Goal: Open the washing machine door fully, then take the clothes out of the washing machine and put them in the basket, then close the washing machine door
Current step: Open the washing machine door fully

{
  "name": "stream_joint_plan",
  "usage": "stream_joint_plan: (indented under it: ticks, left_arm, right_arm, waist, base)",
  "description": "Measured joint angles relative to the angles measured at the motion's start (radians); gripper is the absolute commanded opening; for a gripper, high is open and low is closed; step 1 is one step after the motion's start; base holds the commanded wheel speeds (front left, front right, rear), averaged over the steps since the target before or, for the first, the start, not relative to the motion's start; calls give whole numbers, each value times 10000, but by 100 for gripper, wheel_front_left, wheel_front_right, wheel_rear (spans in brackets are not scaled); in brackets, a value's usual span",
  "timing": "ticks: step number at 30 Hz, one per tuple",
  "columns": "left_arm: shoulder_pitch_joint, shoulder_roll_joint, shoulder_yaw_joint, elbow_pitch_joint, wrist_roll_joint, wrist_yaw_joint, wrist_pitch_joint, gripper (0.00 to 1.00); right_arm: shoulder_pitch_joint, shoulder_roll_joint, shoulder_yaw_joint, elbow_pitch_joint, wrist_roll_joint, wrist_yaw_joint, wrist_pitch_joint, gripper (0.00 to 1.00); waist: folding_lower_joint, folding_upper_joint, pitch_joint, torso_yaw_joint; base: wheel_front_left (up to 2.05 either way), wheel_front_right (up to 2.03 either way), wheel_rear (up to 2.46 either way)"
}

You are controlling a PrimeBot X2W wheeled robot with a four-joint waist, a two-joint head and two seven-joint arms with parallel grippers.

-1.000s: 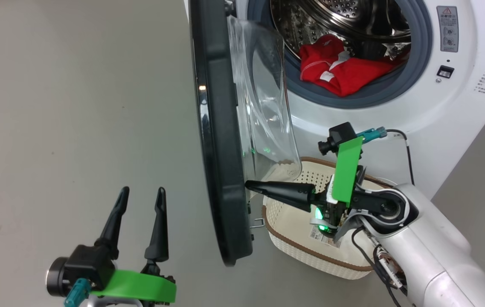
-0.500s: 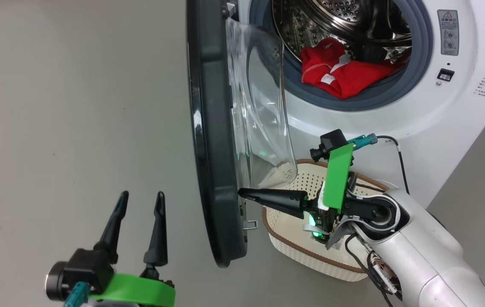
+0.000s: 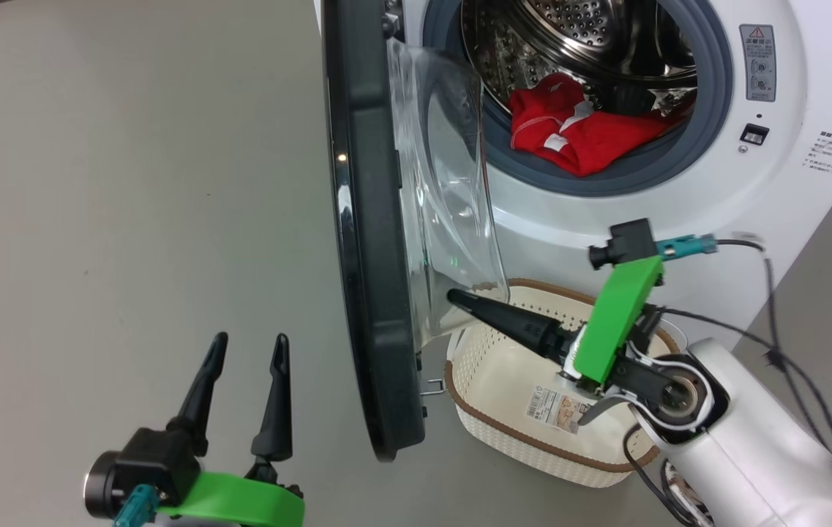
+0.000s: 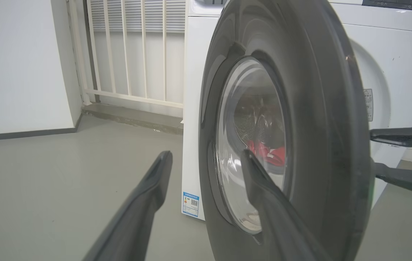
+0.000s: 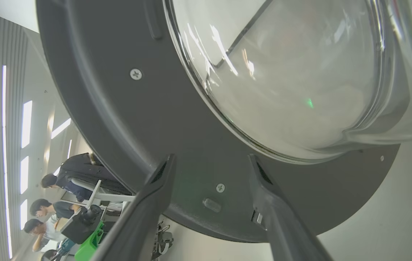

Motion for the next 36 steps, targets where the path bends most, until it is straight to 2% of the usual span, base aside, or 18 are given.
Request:
stream_joint_plan:
  ticks: [2,6,9,12,20,24,27,30,36]
  left_arm:
    - [0,6,0,19,-31,0,0,100]
    - [0,42,8,73,-79,-2,0,100]
    - [0,115,33,58,-79,0,-2,100]
    - [-1,117,40,44,-79,73,-2,100]
    - [6,161,105,13,-82,81,-4,100]
    - [17,169,148,-13,-100,81,-6,100]
    - [18,169,153,-13,-125,79,-6,100]
    - [18,167,151,-23,-125,77,-6,100]
    - [22,159,155,-113,-125,73,-8,100]
  right_arm:
    - [120,-123,31,-244,-416,0,-426,100]
    - [545,-546,236,-890,-1860,0,-2111,100]
    - [689,-932,677,-934,-3137,0,-3388,100]
    - [710,-1166,1068,-673,-4226,0,-4554,100]
    - [710,-1160,1296,700,-6801,0,-7135,100]
    - [710,-917,825,1193,-8134,0,-7636,100]
    - [725,-635,65,1371,-9099,0,-7718,100]
    - [1011,-219,-932,1083,-9812,0,-7735,100]
    - [1972,301,-2142,408,-11503,2,-7764,100]
  waist:
    - [0,0,-12,-6]
    - [0,-1,-40,-59]
    - [0,-1,-39,-135]
    - [0,0,-53,-203]
    - [0,0,-126,-311]
    - [0,0,-130,-363]
    - [0,0,-137,-397]
    - [0,0,-147,-417]
    - [0,-1,-151,-434]
  base:
    - [0,0,0]
    - [0,0,0]
    - [0,0,0]
    - [0,0,0]
    - [0,0,0]
    - [0,0,0]
    - [0,0,0]
    - [0,0,0]
    - [0,0,0]
